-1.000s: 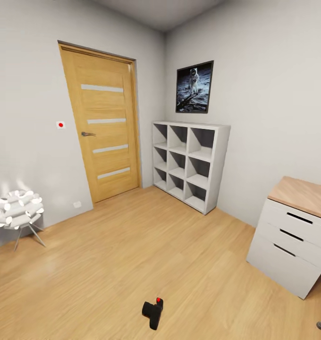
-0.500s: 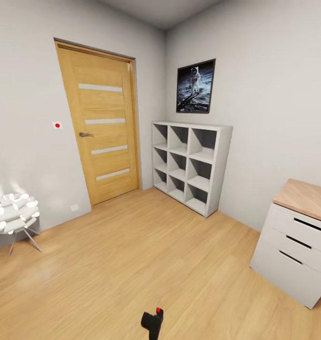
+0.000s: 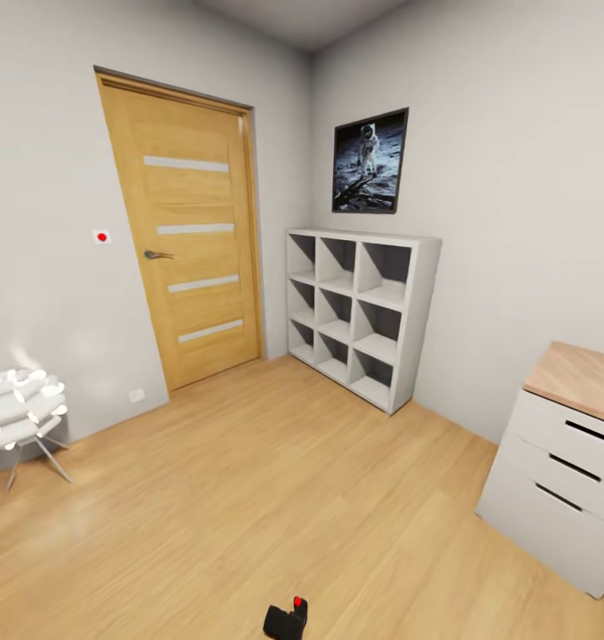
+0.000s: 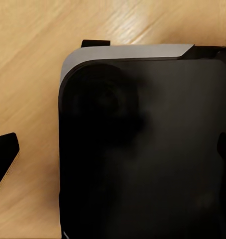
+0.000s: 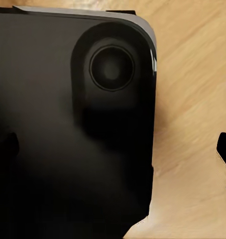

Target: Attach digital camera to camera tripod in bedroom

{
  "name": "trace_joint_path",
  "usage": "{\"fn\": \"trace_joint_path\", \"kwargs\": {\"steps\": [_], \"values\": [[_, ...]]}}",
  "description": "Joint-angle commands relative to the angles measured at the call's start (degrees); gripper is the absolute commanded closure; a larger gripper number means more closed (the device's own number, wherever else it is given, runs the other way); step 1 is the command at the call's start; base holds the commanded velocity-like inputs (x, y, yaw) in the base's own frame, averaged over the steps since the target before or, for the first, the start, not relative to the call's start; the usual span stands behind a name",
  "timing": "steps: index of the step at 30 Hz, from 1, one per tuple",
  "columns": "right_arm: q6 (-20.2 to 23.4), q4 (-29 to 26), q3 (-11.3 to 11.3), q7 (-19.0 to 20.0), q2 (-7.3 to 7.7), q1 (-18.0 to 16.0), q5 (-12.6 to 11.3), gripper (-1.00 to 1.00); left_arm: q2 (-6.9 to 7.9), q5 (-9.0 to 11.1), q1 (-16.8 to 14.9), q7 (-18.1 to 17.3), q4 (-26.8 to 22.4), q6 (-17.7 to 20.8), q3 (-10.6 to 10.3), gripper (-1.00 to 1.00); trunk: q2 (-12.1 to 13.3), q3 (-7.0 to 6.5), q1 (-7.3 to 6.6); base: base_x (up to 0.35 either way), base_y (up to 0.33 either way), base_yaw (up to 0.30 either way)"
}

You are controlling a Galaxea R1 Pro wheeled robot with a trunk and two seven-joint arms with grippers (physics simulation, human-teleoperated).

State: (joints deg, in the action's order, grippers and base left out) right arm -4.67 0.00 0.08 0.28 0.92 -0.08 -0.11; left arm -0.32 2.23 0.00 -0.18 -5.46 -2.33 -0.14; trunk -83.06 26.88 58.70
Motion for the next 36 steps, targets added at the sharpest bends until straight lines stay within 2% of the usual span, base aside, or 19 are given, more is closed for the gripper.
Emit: {"fn": "trace_joint_path", "kwargs": {"steps": [1, 22, 27, 36], "values": [[-0.22, 0.0, 0.04, 0.02, 0.02, -0.01, 0.01, -1.0, -0.01, 0.23, 0.0, -0.01, -0.03, -0.13, -0.03, -1.0, -0.02, 0.05, 0.03, 0.316, 0.0, 0.0], [-0.51, 0.0, -0.16, -0.19, -0.05, -0.01, -0.32, -1.0, 0.21, 0.25, 0.0, 0.0, -1.27, -0.11, 0.02, -1.0, -0.02, 0.05, 0.03, 0.321, 0.0, 0.0], [-0.47, 0.0, -0.3, -0.29, -0.08, -0.01, -0.46, -1.0, 0.15, 0.23, 0.0, -0.03, -1.23, -0.16, 0.05, -1.0, -0.02, 0.05, 0.03, 0.133, 0.0, -0.082], [-0.43, 0.0, -0.42, -0.36, -0.12, -0.01, -0.58, -1.0, 0.21, 0.22, 0.0, -0.08, -1.22, -0.21, -0.03, -1.0, -0.02, 0.05, 0.03, 0.019, 0.0, -0.224]]}}
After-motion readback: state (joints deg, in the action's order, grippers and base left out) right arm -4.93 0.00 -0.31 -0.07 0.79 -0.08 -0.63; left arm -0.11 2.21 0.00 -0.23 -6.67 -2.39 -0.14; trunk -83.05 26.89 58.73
